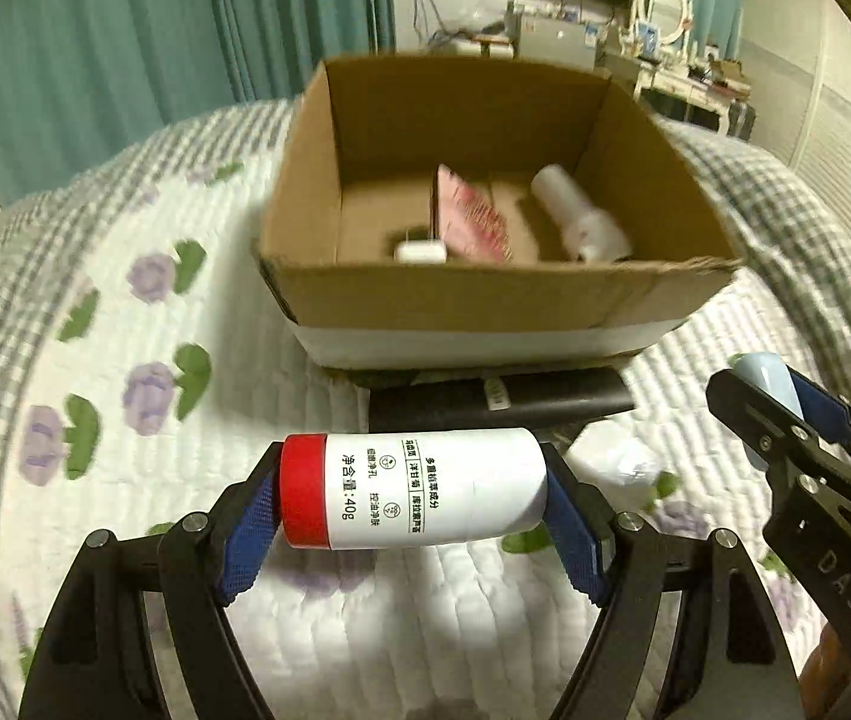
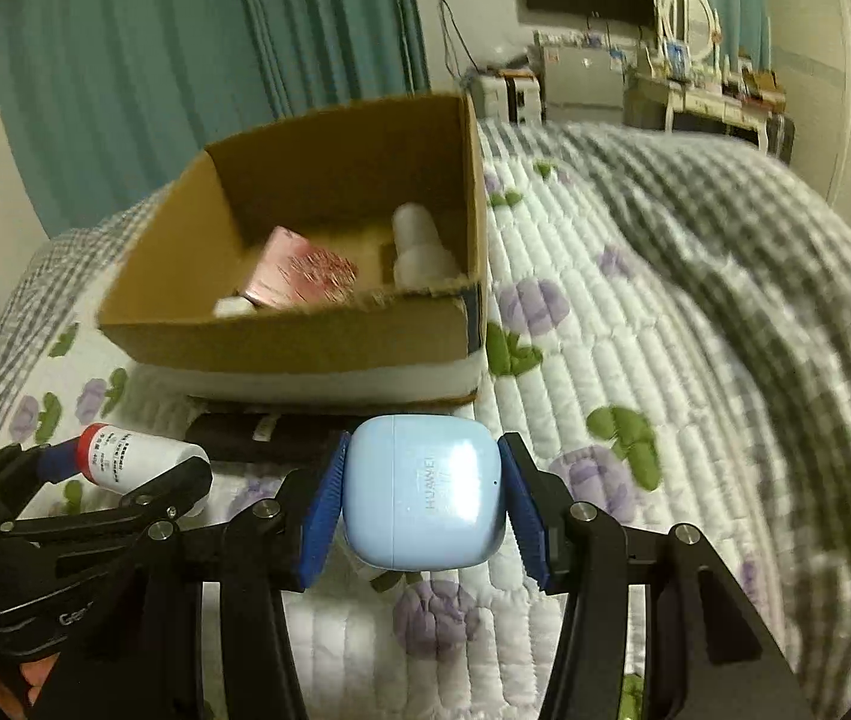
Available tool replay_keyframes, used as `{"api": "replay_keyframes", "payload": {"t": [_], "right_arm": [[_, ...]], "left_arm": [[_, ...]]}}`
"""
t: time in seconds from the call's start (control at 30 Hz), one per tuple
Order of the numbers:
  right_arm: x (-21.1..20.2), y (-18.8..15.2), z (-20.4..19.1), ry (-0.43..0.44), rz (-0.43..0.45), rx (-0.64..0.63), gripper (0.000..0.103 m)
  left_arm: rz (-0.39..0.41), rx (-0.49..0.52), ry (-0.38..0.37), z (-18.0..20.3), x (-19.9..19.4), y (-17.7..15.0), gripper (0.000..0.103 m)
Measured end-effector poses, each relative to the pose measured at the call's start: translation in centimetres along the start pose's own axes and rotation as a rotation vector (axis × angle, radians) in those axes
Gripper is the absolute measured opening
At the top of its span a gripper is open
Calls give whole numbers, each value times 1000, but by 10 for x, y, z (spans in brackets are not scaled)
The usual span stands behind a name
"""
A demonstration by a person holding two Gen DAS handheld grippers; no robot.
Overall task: Organize rigid objects
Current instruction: 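Grasp the red-capped white tube with the left gripper, then carry the tube and earbud case over the box and release both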
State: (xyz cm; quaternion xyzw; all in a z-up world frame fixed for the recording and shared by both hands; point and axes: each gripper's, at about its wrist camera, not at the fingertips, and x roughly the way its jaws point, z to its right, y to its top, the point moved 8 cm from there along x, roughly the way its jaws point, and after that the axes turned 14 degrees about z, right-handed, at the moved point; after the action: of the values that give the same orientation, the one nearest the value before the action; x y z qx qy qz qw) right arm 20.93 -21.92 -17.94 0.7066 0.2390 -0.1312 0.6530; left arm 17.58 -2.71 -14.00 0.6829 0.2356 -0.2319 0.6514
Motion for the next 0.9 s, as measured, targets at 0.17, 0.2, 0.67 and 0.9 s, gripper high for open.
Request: {"api": "replay_keyframes", "payload": {"t": [0.17, 0.2, 0.67, 0.9], "right_arm": [[-32, 28, -8, 11, 53, -37, 50], [-40, 37, -11, 13, 72, -48, 50], [-38, 154, -35, 88, 197, -117, 50], [41, 168, -40, 109, 142, -158, 50]], "left_arm": [[65, 6, -9, 6, -30, 30, 80], [84, 9, -10, 4, -34, 38, 80], [255, -7, -9, -15, -44, 144, 80], [223, 5, -15, -6, 22, 153, 80]]}}
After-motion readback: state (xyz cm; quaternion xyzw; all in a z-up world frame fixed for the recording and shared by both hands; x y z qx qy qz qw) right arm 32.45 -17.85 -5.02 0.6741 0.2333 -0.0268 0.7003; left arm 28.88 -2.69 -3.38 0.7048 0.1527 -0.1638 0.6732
